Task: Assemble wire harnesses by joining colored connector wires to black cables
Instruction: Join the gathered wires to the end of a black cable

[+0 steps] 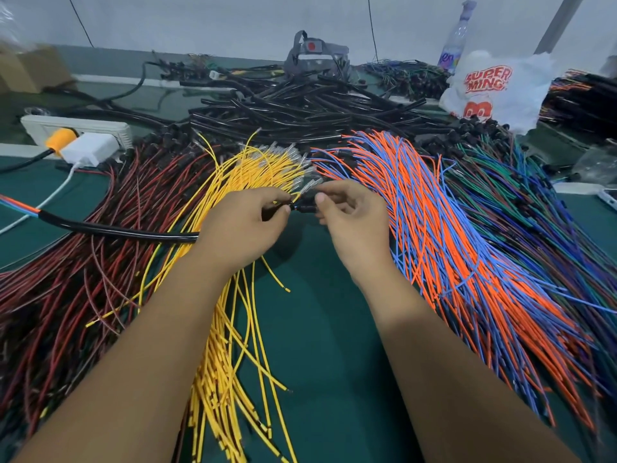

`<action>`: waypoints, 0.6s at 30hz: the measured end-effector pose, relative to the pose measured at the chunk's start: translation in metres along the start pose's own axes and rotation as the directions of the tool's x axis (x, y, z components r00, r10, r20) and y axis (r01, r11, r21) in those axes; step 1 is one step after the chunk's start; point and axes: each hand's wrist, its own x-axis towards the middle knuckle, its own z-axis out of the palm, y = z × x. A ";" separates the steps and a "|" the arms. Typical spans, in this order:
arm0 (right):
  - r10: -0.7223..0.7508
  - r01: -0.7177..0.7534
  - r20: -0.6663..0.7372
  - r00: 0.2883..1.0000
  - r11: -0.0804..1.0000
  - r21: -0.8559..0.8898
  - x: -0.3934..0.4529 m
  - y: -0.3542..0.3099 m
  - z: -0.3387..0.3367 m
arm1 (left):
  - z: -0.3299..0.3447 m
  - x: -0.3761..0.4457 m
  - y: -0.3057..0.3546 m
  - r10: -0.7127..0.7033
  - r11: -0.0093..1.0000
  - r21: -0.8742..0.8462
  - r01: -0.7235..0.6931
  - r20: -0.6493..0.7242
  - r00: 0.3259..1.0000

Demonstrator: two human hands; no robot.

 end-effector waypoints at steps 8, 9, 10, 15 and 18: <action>-0.118 0.112 -0.067 0.991 0.990 -0.088 0.000 -0.002 -0.002 | 0.001 -0.001 0.000 0.128 0.988 0.100 -0.117 -0.109 0.986; -0.135 0.128 -0.072 0.988 0.987 -0.098 0.000 -0.003 -0.003 | 0.001 -0.001 0.000 0.141 0.986 0.105 -0.129 -0.112 0.984; -0.140 0.132 -0.075 0.987 0.986 -0.102 0.000 -0.003 -0.003 | 0.001 -0.001 -0.001 0.153 0.984 0.112 -0.140 -0.112 0.982; -0.121 0.114 -0.061 0.991 0.987 -0.109 0.003 -0.003 -0.007 | 0.003 0.001 -0.003 0.166 0.979 0.139 -0.151 -0.102 0.981; -0.124 0.120 -0.034 0.992 0.987 -0.109 0.003 -0.001 -0.005 | 0.002 0.002 -0.003 0.128 0.990 0.065 -0.123 -0.077 0.989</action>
